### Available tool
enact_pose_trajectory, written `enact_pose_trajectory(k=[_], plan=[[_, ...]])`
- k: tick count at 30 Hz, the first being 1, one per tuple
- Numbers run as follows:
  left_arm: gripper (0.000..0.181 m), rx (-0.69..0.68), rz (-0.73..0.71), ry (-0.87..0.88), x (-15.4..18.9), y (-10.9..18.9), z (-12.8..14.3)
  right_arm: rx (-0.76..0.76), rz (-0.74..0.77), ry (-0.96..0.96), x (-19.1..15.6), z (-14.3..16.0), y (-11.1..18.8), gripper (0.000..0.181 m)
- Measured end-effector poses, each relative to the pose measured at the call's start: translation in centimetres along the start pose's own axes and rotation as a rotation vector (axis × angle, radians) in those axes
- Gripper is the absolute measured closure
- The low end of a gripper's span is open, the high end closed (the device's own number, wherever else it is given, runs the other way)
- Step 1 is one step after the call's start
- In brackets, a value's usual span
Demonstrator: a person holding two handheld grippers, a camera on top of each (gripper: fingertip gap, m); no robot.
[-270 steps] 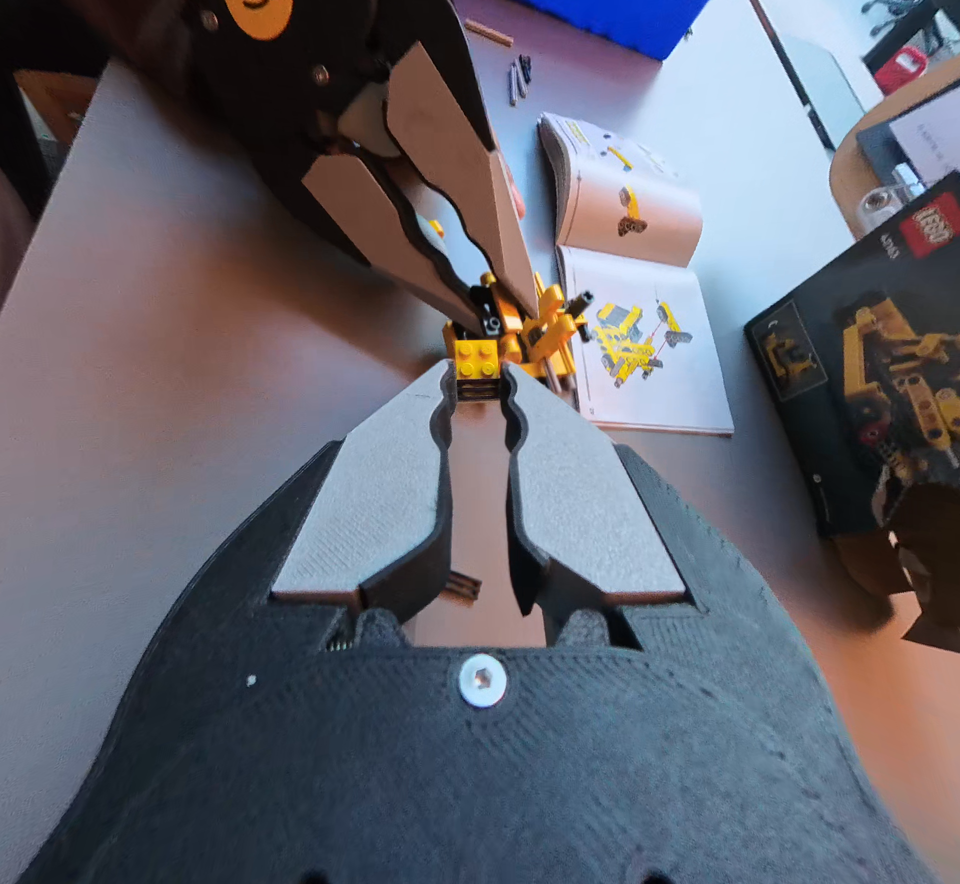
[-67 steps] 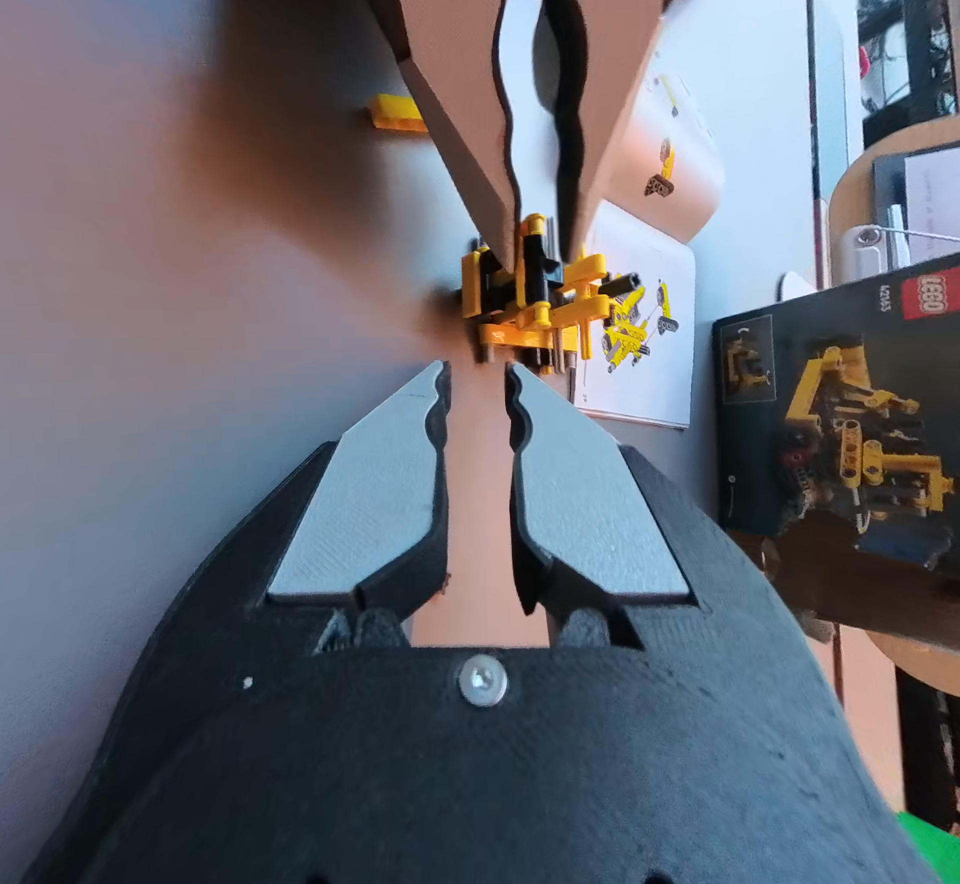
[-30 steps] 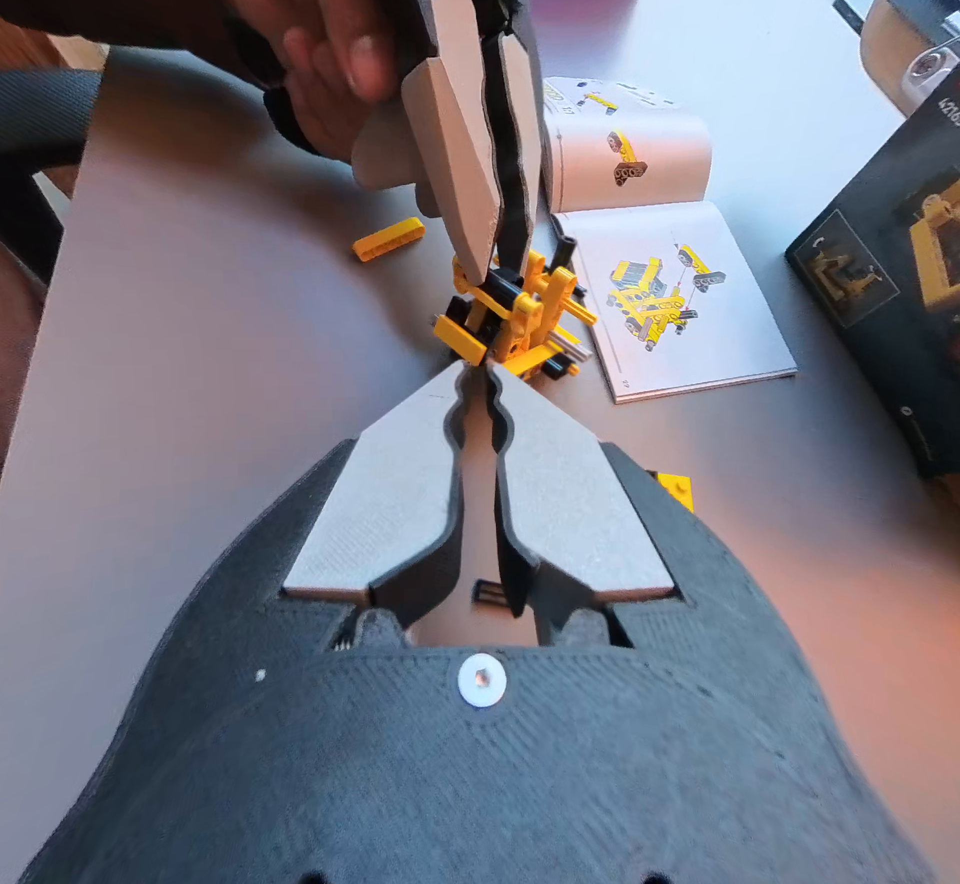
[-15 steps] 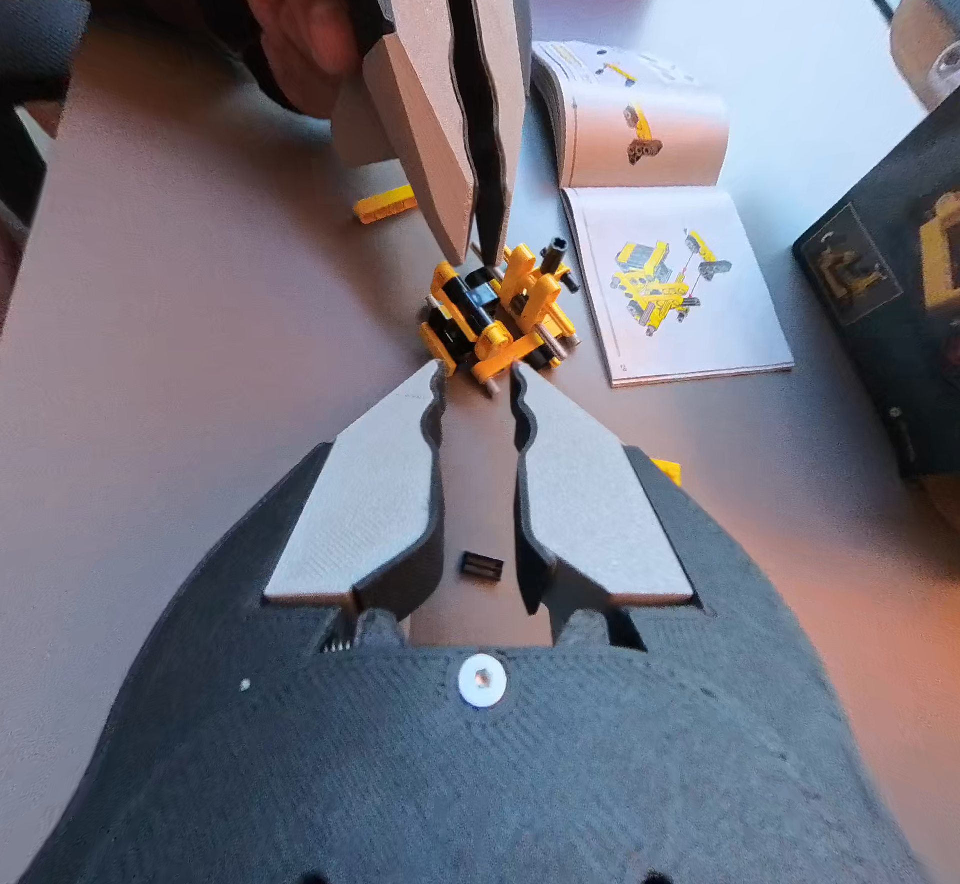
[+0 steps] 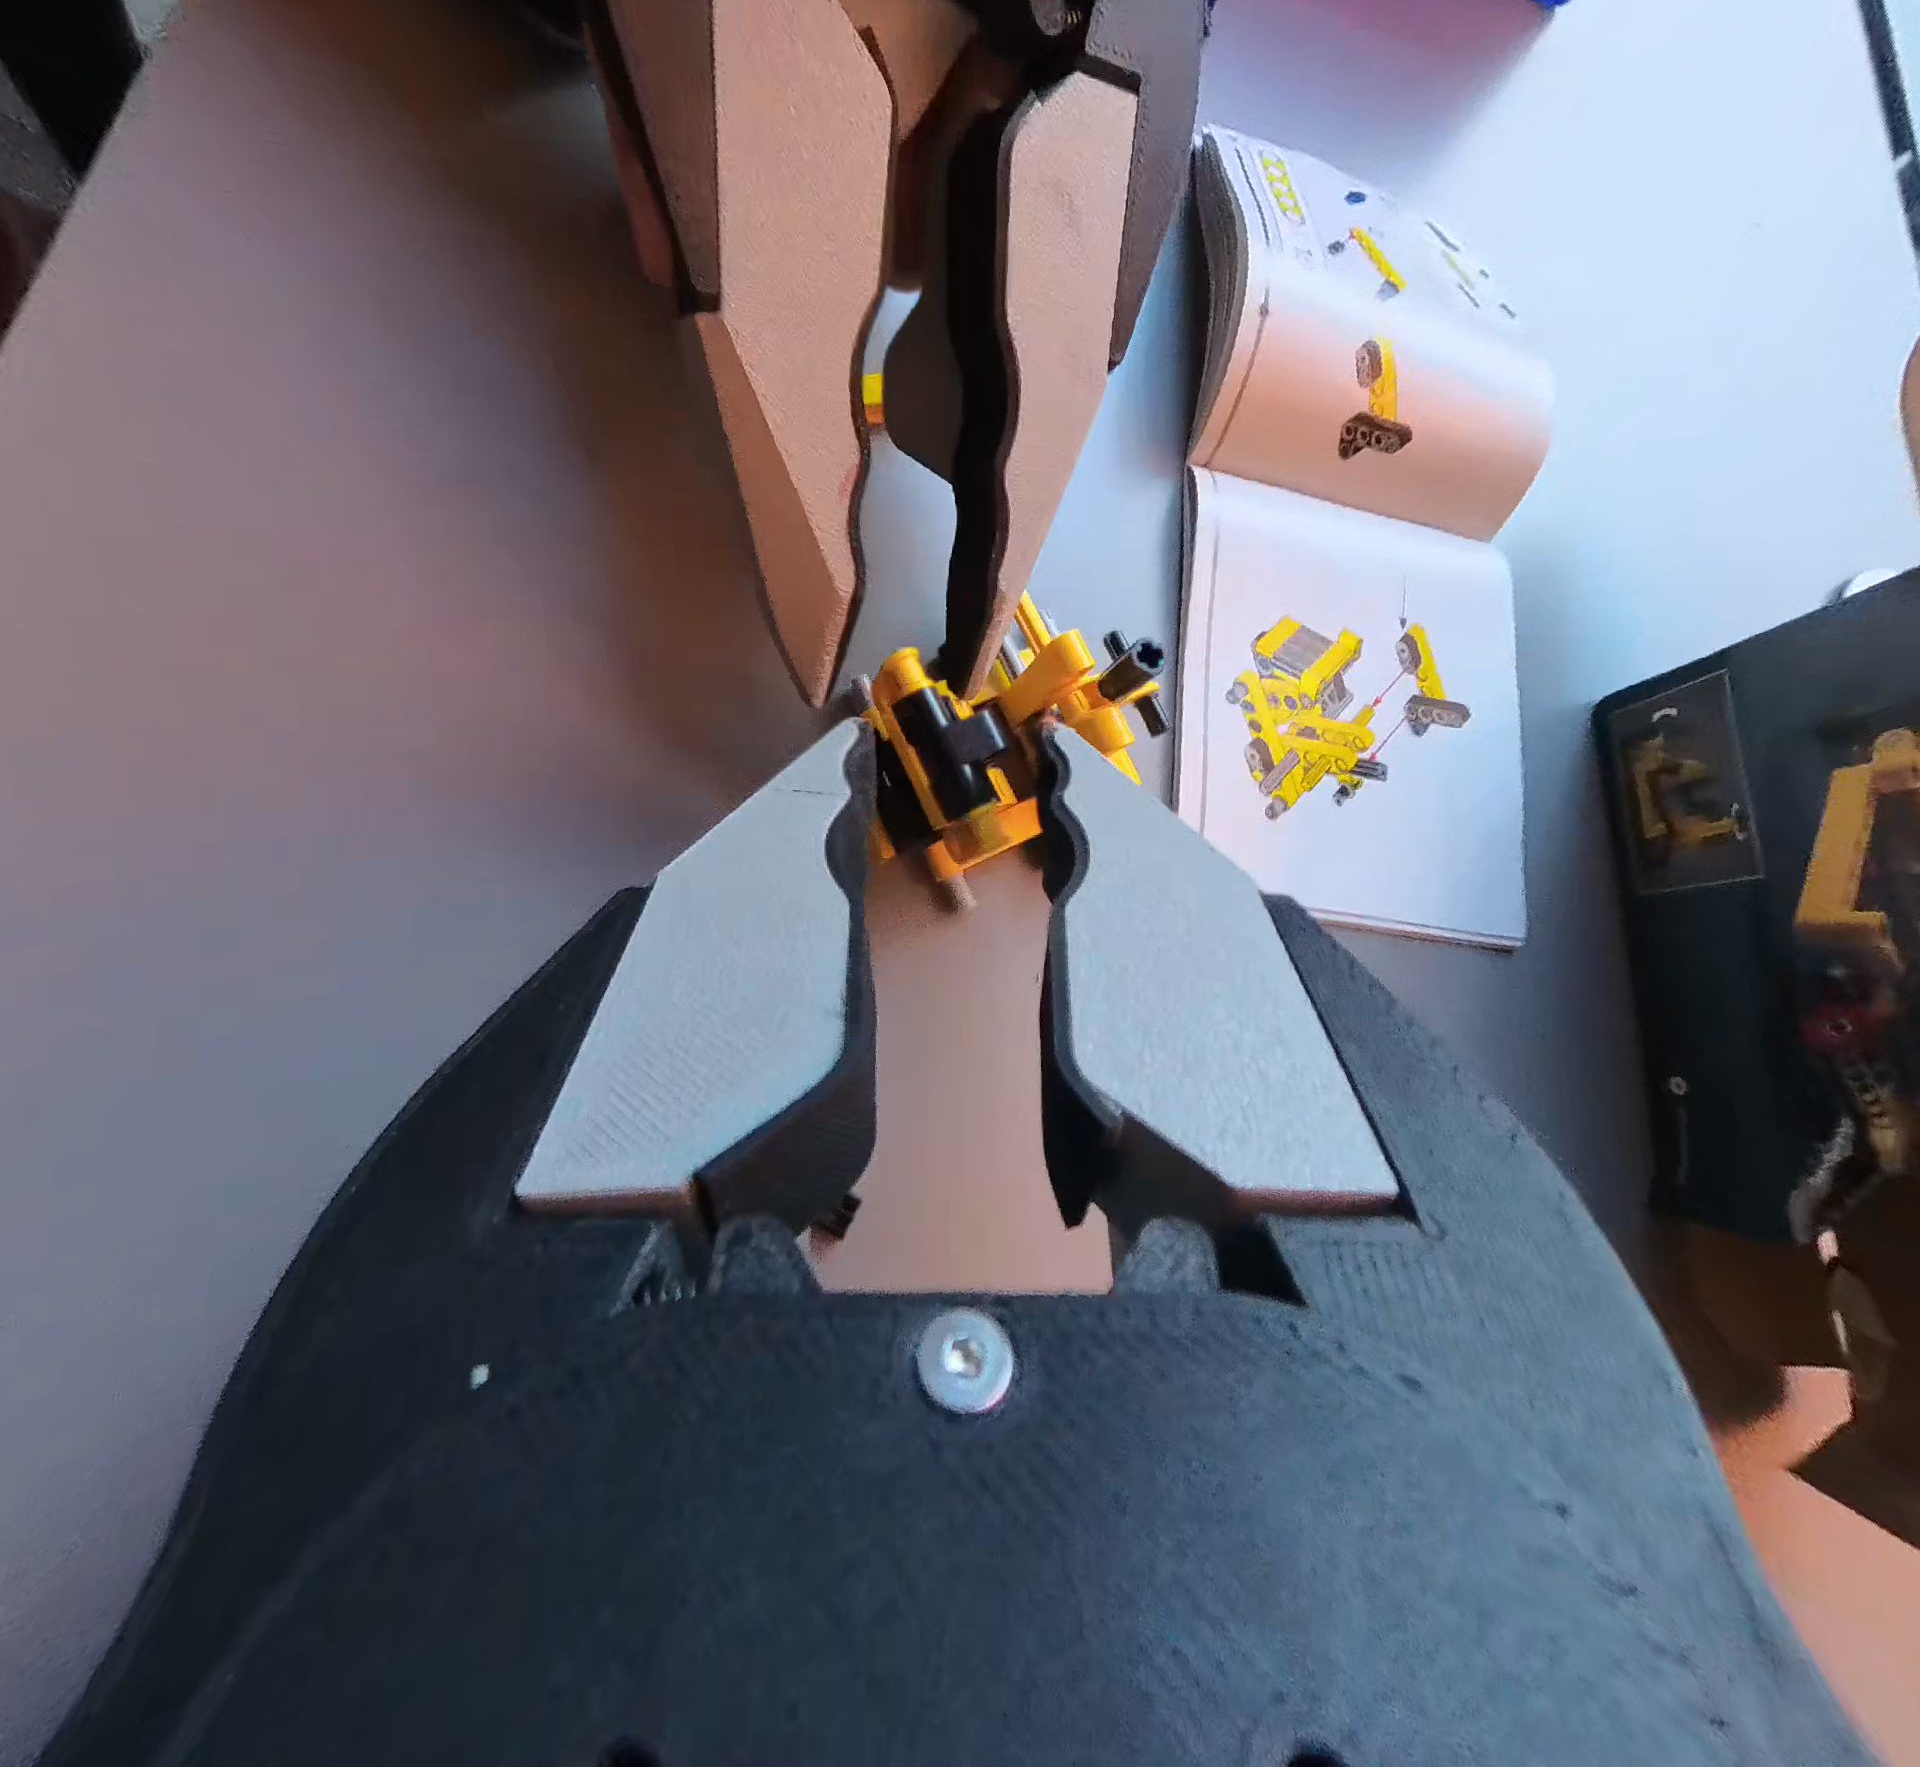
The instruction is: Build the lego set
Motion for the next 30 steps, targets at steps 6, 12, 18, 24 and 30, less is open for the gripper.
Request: enact_pose_trajectory(k=[6,12,18,24,30], plan=[[0.156,0.008,-0.012,-0.017,-0.3,0.5,-0.7,-0.026,0.037,0.0,0.2,1.8,1.1,0.154],[0.152,-0.008,0.023,-0.023,0.0,-0.1,-1.3,-0.065,0.045,-0.018,0.3,2.9,2.1,0.152],[0.149,-0.092,0.031,-0.056,0.1,-0.8,-1.5,-0.122,0.174,-0.026,2.1,4.5,4.7,0.152],[0.166,-0.064,0.018,-0.021,-0.4,-0.8,-1.5,-0.155,0.245,-0.125,3.8,6.4,5.9,0.149],[0.167,-0.022,0.025,0.014,-0.5,-0.6,-1.3,-0.209,0.219,-0.115,3.2,7.1,4.8,0.147]])
Point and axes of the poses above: each gripper's, where its closed fingertips meet, y back along the fingers, z out of its underside, x = y × z across the jaws, the point moved 4 cm from there along y, back along the fingers, and after that the axes turned 12 degrees about z, right-handed, at the moved point
